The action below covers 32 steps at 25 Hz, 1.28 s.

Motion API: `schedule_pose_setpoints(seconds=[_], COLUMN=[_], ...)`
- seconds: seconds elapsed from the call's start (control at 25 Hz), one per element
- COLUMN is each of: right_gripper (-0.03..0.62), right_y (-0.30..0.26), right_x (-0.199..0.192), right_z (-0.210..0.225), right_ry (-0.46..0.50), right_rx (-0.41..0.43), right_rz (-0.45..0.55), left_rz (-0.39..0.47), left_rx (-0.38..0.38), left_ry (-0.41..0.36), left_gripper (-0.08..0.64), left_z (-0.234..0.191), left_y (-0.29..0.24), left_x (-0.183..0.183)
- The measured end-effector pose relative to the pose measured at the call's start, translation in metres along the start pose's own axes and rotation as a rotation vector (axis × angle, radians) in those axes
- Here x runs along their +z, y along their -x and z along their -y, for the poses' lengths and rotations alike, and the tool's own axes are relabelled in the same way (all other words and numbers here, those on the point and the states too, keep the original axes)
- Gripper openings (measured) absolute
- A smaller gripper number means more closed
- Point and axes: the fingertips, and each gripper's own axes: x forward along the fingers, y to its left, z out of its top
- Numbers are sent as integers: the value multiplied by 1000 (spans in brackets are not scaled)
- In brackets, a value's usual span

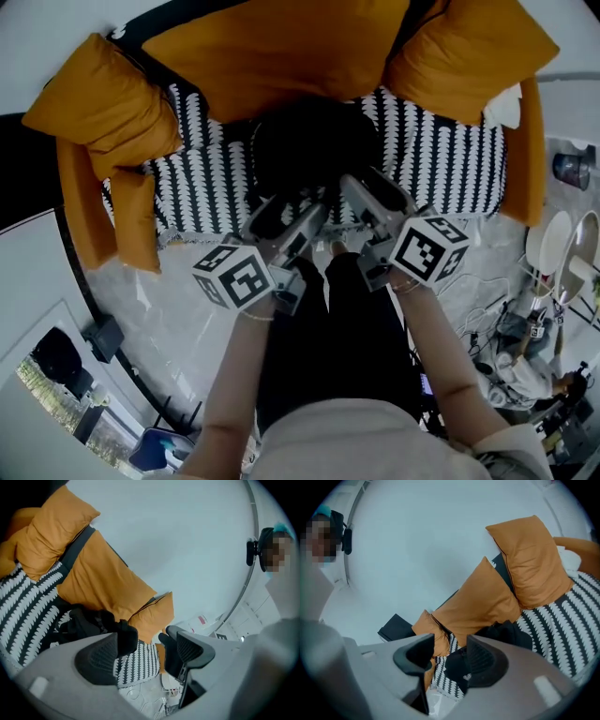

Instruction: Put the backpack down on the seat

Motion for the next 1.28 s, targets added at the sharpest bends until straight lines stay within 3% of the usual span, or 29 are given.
schedule_pose_setpoints(seconds=[0.32, 0.4, 0.52, 0.68, 0.84, 1.0, 1.28], right_gripper=[161, 133, 33, 21, 3, 3, 3], right_y=[39, 49, 64, 83, 99, 114, 132], right_x=[47, 59, 78, 93, 105, 113, 116], right_z=[-53, -68, -91, -125, -164, -194, -225], right_ry=[70, 84, 98, 130, 184, 155, 239], right_rx=[64, 87, 120, 176, 276, 382, 423], right_rz=[76, 102, 143, 170, 196, 218, 217], left_rz=[65, 81, 104, 157, 240, 283, 295], left_rx=[-73, -88, -109, -136, -181, -185, -196], left_ry=[-87, -137, -226, -330, -422, -550, -663], left_gripper=[379, 379, 377, 373, 313, 224, 118], left_z=[67, 85, 112, 139, 169, 197, 224], left_y=[16, 21, 32, 49, 67, 82, 98], left_x=[37, 46, 62, 86, 113, 130, 136])
